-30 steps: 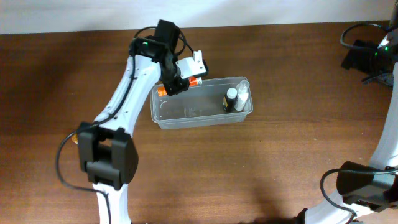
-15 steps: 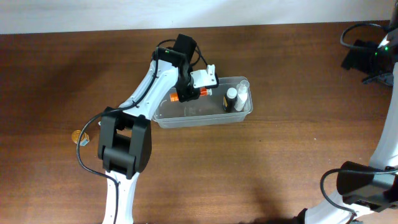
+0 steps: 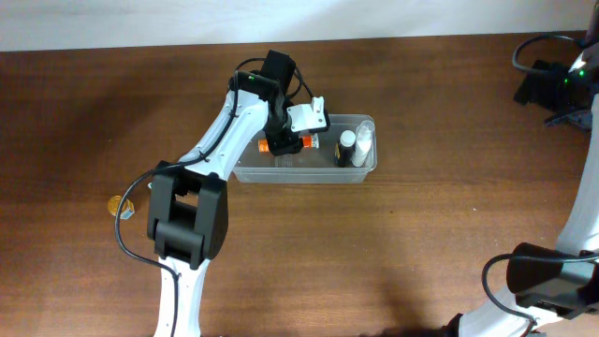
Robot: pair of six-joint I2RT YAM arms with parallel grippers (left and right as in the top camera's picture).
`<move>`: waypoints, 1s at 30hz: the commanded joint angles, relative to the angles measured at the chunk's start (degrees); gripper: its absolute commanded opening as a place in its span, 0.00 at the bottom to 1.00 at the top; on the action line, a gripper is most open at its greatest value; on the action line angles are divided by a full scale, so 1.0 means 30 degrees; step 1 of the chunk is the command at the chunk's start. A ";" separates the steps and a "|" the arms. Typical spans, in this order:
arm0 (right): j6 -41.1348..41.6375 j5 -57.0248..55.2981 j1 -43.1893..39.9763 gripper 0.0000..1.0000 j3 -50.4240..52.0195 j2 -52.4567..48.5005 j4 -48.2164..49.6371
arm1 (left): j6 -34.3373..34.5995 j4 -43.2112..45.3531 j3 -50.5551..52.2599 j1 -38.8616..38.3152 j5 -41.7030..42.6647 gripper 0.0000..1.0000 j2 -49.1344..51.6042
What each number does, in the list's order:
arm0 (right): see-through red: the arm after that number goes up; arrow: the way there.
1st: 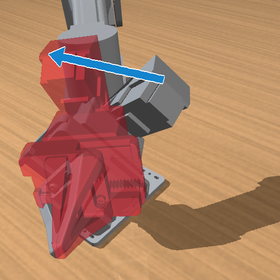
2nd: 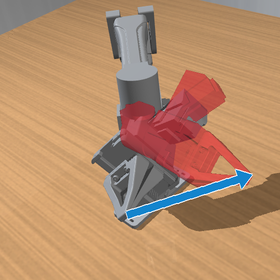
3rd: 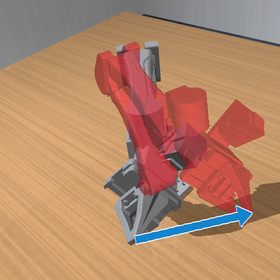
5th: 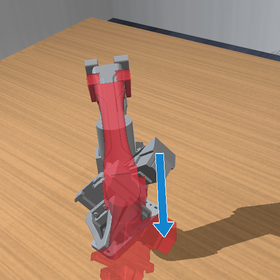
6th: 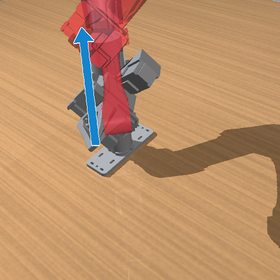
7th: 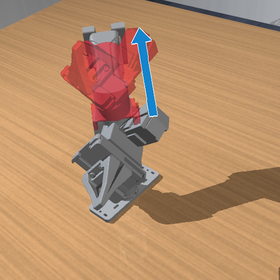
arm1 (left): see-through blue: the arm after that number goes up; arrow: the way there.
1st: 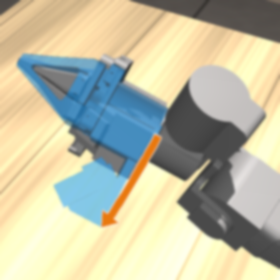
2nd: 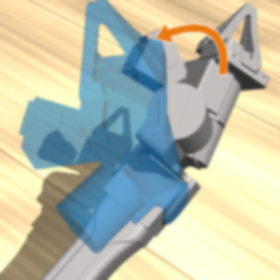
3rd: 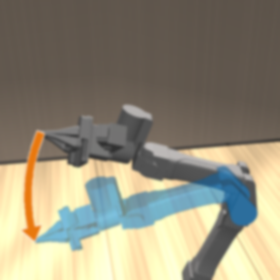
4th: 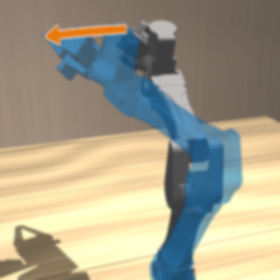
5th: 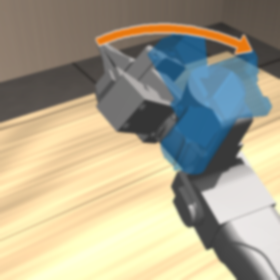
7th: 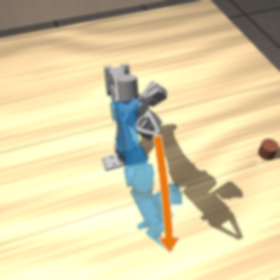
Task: Pack container
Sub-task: 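Lower the orange tube into the container and release it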
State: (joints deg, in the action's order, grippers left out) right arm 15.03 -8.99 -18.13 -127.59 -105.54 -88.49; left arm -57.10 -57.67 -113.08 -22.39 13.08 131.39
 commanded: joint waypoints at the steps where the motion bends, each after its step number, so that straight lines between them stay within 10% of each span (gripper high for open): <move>1: 0.0168 -0.0175 -0.0087 0.99 -0.0138 0.0087 -0.0007 | -0.0240 0.0036 -0.0051 0.0051 0.0197 0.61 0.0044; 24: 0.0168 -0.0175 -0.0087 0.98 -0.0138 0.0087 -0.0007 | 0.3781 -0.2754 -0.2098 0.0058 -0.0029 0.72 -0.3898; 30: 0.0168 -0.0175 -0.0087 0.98 -0.0138 0.0087 -0.0007 | 0.8306 -0.5377 -0.2091 0.0882 -0.3089 0.82 -0.5785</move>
State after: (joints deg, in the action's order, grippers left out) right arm 15.05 -8.99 -18.13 -127.59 -105.54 -88.49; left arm -41.54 -71.44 -118.48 -21.93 8.64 116.81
